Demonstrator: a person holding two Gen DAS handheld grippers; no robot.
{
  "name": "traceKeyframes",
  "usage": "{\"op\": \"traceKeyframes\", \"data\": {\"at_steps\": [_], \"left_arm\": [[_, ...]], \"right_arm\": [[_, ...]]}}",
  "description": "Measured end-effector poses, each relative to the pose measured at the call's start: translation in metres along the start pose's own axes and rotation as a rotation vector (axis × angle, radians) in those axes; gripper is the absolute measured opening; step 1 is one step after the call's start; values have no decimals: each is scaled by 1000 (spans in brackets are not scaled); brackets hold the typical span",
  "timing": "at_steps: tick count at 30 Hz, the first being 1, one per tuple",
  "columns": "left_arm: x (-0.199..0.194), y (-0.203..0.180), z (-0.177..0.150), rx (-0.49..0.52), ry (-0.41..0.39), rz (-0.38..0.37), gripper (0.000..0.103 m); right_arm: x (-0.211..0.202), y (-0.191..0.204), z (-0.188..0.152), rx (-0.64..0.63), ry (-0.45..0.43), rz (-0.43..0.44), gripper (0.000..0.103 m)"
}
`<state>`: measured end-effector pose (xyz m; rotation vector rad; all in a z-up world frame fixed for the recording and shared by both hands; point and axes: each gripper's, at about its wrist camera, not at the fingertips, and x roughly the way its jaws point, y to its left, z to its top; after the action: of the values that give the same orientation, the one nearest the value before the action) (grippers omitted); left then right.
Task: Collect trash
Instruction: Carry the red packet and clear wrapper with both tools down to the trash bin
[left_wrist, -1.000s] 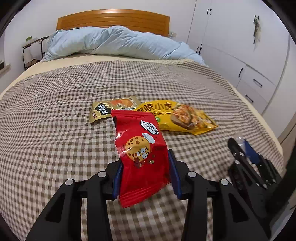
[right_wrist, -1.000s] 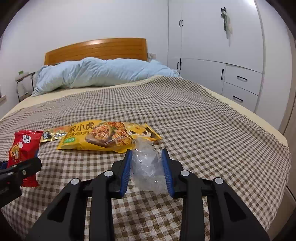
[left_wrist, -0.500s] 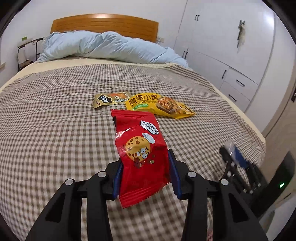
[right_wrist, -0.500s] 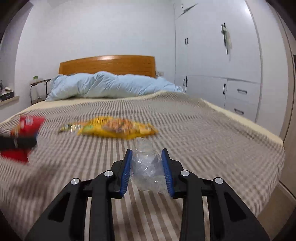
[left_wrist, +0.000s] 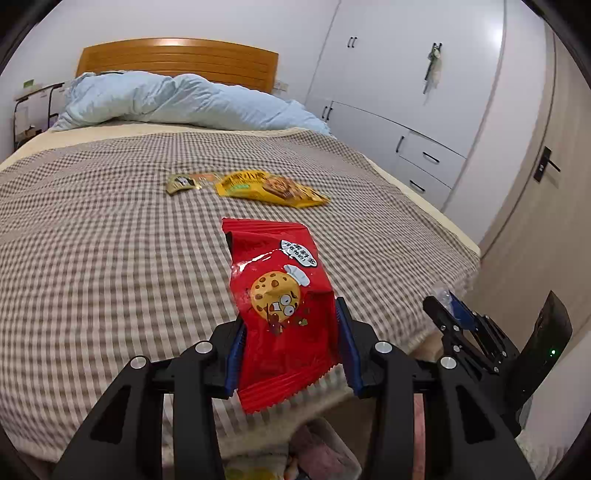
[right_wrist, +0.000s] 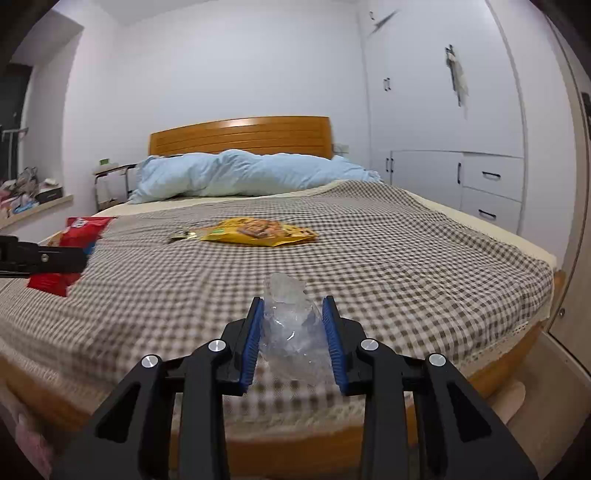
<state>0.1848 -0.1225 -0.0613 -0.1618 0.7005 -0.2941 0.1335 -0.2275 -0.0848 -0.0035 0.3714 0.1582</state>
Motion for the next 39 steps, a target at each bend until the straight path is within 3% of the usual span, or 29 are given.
{"op": "traceKeyframes", "data": {"at_steps": [8,15,30,39], "left_arm": [[-19,-14,-46,34,30,-48,41],[-34,-6,-84,-7,59,-25,41],[-45,19,-161,-112,121,12,41],[-46,31,-214,-178,190,56,41]], "right_arm": [[-33,14,-28,-45,60,43,32],[-45,25,-61,-112,151,64,32],[-58,48,-124,-125,379,144,32],[-63,59,-143,-156,450,181,33]]}}
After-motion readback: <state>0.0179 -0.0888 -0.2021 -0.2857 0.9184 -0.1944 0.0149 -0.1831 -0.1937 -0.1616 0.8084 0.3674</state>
